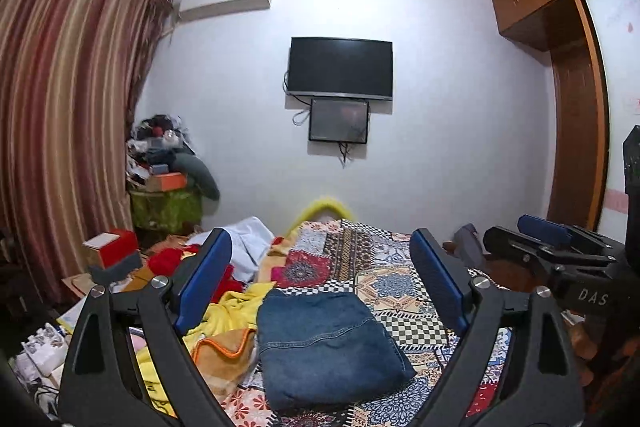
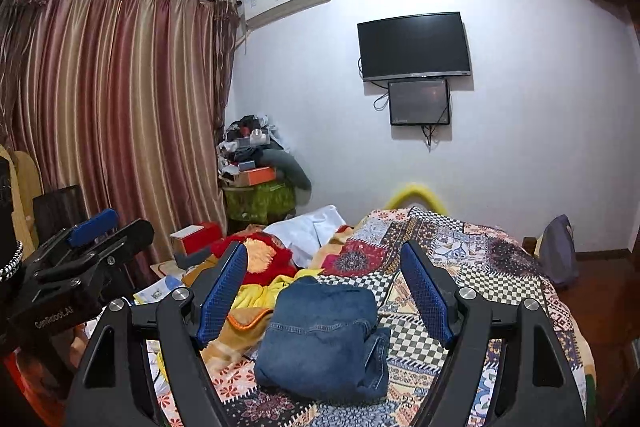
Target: Fold large clothes
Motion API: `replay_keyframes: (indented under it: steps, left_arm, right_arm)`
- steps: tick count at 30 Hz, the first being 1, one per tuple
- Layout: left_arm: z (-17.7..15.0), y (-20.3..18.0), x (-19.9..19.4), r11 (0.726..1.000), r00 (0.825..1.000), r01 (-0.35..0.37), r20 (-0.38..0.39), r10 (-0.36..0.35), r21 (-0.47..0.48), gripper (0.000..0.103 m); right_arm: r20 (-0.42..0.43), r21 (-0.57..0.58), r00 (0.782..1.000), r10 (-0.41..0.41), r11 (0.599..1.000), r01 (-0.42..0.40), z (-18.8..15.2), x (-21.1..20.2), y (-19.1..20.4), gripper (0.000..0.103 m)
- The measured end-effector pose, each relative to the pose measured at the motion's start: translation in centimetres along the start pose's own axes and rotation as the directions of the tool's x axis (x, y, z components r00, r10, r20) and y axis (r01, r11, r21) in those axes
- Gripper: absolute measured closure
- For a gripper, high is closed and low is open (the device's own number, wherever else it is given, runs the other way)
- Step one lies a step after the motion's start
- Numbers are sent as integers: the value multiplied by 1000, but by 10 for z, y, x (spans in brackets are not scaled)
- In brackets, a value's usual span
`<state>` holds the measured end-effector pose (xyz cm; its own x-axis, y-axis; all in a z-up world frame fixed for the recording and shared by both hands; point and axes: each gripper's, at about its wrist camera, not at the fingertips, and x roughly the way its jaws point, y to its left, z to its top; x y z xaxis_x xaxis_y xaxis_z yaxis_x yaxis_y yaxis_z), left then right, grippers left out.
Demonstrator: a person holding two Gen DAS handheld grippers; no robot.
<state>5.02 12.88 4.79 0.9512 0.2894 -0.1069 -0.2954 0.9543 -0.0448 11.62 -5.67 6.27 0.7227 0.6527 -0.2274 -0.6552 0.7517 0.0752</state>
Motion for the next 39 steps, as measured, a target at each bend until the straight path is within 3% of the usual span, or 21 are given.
replay_keyframes:
  steps: [4,8,16,39]
  left_arm:
    - [-5,-6,-7,1000,1000,-9,0,9,-1,7]
    - [-8,-4,-11,1000,1000,-2,-10,2,-13,0]
    - [-17,-3,-5,1000,999,-7,-52,6,-23,0]
    - [-29,6,3,999,996,-23,-92,19,-47,0]
  right_arm:
    - [-13,1,999,-32,999,32,-6,-6,4,24]
    - [-26,20,997,-78,997,78,-9,-6,-1,4]
    - [-48,16,990,-133,991,133,-19,-4,-7,0]
    - [-61,-8,988,-140,990,140,-20,-1,-2,0]
